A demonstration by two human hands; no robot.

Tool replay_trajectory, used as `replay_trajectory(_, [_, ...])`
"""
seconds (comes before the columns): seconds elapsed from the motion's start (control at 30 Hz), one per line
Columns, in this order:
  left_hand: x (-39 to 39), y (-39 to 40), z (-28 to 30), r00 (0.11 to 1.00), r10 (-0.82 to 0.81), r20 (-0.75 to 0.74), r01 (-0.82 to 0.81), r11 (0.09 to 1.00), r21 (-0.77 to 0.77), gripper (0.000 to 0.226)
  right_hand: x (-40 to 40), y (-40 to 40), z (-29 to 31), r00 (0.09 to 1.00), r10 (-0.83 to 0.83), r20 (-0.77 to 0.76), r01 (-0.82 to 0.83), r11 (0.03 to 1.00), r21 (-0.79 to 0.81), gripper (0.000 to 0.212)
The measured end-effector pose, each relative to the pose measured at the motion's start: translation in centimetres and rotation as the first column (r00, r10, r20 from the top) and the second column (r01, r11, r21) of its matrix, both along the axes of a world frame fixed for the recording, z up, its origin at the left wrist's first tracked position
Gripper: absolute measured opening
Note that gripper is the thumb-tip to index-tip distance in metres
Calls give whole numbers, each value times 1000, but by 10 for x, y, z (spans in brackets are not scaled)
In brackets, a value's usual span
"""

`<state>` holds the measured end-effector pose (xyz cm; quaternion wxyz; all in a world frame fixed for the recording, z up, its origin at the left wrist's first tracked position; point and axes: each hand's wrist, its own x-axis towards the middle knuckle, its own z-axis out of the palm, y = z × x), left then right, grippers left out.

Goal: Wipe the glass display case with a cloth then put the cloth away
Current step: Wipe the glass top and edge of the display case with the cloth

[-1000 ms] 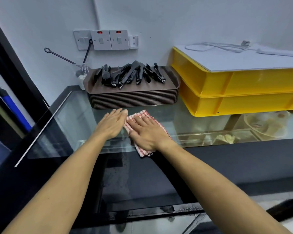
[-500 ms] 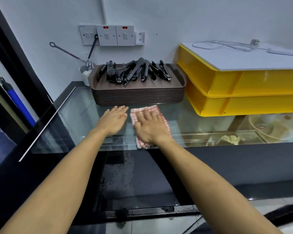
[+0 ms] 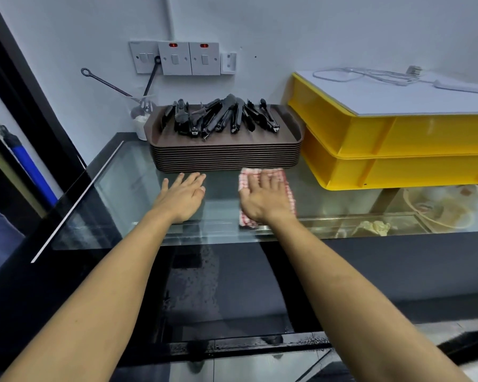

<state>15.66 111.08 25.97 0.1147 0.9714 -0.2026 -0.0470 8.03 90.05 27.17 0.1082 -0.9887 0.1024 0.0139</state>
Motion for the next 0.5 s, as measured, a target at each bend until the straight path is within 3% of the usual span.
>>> replay_trajectory(0.1, [2, 2, -1, 1000, -1, 9, 1, 1000, 11, 56, -4, 19, -1, 973, 232, -3, -232, 973, 17, 63])
replay_trajectory(0.17, [1, 2, -1, 1000, -5, 9, 5, 1000, 18, 56, -3, -3, 2, 954, 298, -16, -298, 954, 15, 60])
replay_trajectory(0.33, [0, 2, 0, 1000, -9, 11, 9, 1000, 22, 57, -6, -79, 1, 998, 54, 20, -54, 998, -23, 62])
replay_trajectory(0.5, [0, 0, 0, 1000, -5, 12, 5, 1000, 20, 57, -5, -65, -1, 988, -156, 5, 156, 988, 3, 66])
